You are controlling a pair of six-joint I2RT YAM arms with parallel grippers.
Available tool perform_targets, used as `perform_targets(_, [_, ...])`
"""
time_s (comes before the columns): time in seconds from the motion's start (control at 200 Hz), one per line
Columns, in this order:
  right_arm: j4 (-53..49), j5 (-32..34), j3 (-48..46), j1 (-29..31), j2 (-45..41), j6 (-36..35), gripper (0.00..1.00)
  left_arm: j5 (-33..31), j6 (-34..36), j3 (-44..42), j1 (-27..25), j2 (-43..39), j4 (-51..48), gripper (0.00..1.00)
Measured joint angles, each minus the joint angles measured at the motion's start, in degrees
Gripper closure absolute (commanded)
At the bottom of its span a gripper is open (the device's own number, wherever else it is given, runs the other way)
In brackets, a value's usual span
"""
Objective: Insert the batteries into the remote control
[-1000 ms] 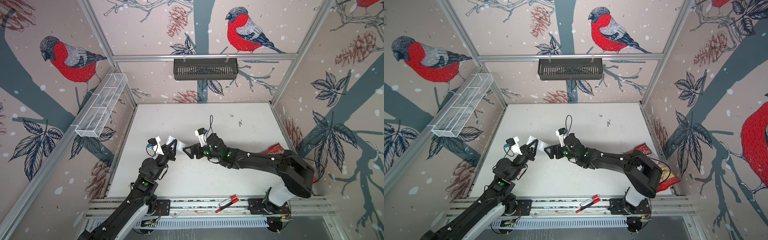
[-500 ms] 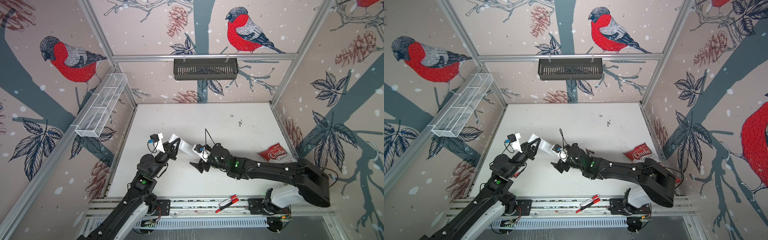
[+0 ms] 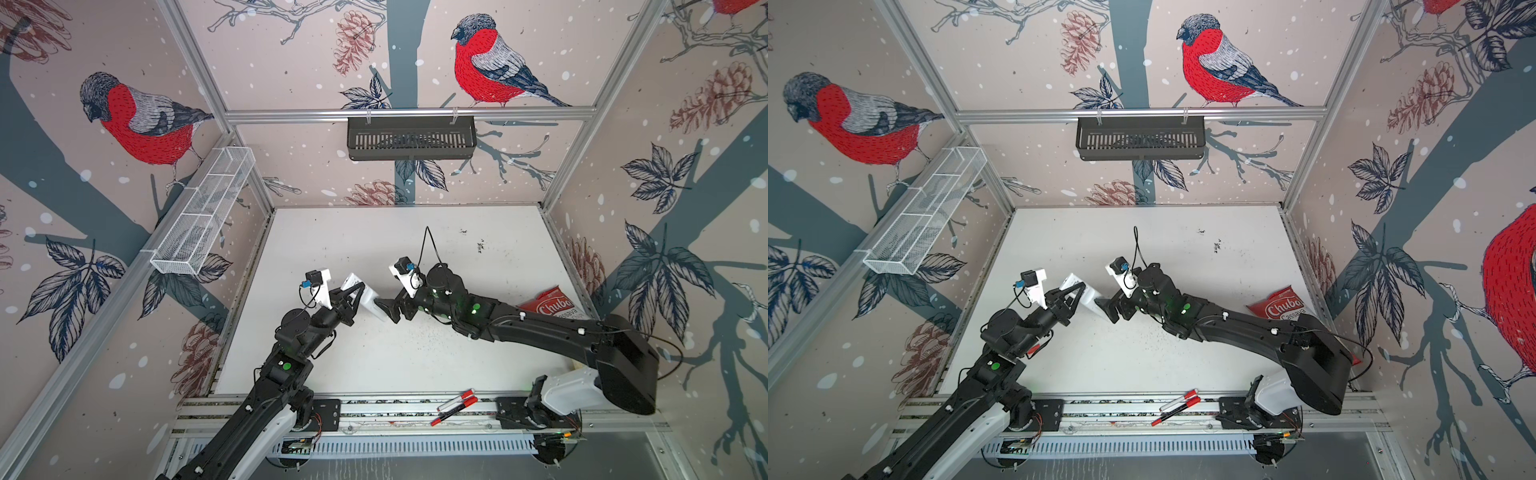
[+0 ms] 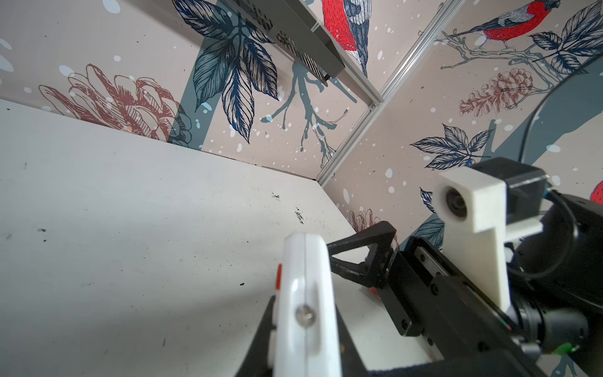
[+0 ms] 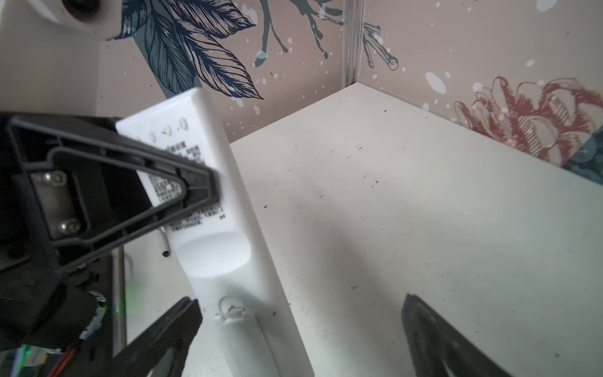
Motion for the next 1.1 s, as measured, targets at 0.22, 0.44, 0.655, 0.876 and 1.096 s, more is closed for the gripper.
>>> perform_targets(0.22, [-2.71, -6.64, 4.20, -2.86, 4.52, 13.07, 0.00, -1.25, 0.04, -0.17, 0.00, -1.22, -0.02, 1.00])
perform_targets(0.44, [-3.69, -9.35, 3.23, -3.56, 5.51, 20.24, 0.00, -2.54, 0.07, -0.17, 0.00, -2.12, -0.37, 1.00])
perform_targets(0.655, [-2.45, -10.97, 2.01, -3.39, 5.99, 23.50, 0.00, -2.82, 0.11, -0.17, 0.00, -2.25, -0.44, 1.00])
perform_targets(0.876, [-0.68, -11.58, 1.99, -3.19, 7.04, 25.88, 0.00, -3.80, 0.68, -0.17, -0.02, -2.49, -0.52, 1.00])
perform_targets(1.096, [0.33, -12.04, 1.99, -3.02, 8.02, 27.36, 0.01, -4.20, 1.09, -0.17, -0.02, -2.67, -1.60, 1.00])
